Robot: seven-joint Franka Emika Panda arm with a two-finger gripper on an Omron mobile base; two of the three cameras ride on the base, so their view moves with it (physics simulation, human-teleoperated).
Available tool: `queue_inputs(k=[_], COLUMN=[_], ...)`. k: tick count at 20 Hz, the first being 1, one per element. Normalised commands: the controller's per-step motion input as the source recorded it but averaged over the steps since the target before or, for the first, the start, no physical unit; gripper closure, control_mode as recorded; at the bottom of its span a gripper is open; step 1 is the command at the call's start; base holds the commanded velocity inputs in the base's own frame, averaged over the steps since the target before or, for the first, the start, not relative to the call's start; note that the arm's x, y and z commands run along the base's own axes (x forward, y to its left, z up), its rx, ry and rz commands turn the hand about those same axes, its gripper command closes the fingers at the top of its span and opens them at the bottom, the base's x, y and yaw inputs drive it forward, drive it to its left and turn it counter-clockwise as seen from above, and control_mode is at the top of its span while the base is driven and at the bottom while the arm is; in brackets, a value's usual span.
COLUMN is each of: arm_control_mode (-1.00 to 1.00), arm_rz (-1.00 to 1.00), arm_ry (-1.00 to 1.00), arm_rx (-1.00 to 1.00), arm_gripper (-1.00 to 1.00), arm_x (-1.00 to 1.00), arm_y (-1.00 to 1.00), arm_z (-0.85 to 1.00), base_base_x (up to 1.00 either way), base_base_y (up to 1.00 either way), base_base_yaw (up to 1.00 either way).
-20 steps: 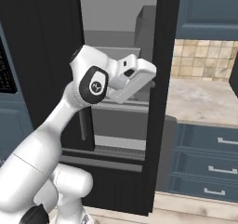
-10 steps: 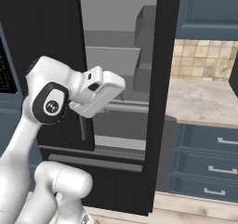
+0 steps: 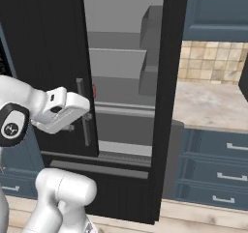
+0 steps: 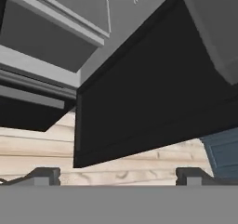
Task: Open the fridge, grab two sodas, and place both sodas inside the bowl with ice on the dining counter.
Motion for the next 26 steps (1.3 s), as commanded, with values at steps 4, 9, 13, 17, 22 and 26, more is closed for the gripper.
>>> queue_inputs(k=[4, 9, 13, 17, 22, 26], arm_control_mode=[-1.0, -1.0, -1.0, -1.0, -1.0, -1.0], arm_rz=[0.11, 0.12, 0.08, 0.07, 0.07, 0.03], arm_ry=[-0.01, 0.0, 0.01, 0.01, 0.0, 0.0], arm_rx=[0.29, 0.3, 0.28, 0.19, 0.1, 0.06], arm_gripper=[-1.0, -1.0, -1.0, -1.0, -1.0, -1.0], arm_x=[0.0, 0.21, 0.65, 0.78, 0.69, 0.73], arm_y=[1.0, 0.98, 0.37, 0.18, 0.08, 0.11], arm_z=[-0.16, -0.01, 0.01, 0.0, -0.14, -0.25], base_base_x=[0.0, 0.0, 0.0, 0.0, 0.0, 0.0], base_base_y=[0.0, 0.0, 0.0, 0.0, 0.0, 0.0], base_base_yaw=[0.0, 0.0, 0.0, 0.0, 0.0, 0.0])
